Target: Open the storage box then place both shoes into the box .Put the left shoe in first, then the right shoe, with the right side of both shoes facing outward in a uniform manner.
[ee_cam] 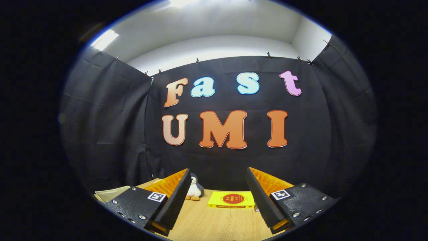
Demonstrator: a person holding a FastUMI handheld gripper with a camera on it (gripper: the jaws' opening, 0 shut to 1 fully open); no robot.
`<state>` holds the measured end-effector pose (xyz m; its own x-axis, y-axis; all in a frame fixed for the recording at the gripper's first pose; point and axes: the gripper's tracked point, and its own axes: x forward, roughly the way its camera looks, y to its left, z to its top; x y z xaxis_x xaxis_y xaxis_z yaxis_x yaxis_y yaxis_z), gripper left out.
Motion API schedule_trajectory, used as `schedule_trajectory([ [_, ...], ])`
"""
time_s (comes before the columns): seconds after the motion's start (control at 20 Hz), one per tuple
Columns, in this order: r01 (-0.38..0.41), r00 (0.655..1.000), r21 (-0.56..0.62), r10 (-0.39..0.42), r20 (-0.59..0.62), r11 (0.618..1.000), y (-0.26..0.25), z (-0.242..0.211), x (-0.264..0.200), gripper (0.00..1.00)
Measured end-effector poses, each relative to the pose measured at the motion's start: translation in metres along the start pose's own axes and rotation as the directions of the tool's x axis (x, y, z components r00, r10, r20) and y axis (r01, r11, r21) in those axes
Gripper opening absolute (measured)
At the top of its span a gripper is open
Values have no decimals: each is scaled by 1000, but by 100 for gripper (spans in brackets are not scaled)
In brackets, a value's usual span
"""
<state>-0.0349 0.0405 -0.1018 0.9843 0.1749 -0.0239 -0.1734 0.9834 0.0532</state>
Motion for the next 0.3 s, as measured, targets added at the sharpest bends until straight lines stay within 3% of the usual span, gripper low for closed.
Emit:
schedule_trajectory([
  [0.3,3,1000,25,-3,7,1000,-5,3,1,98],
])
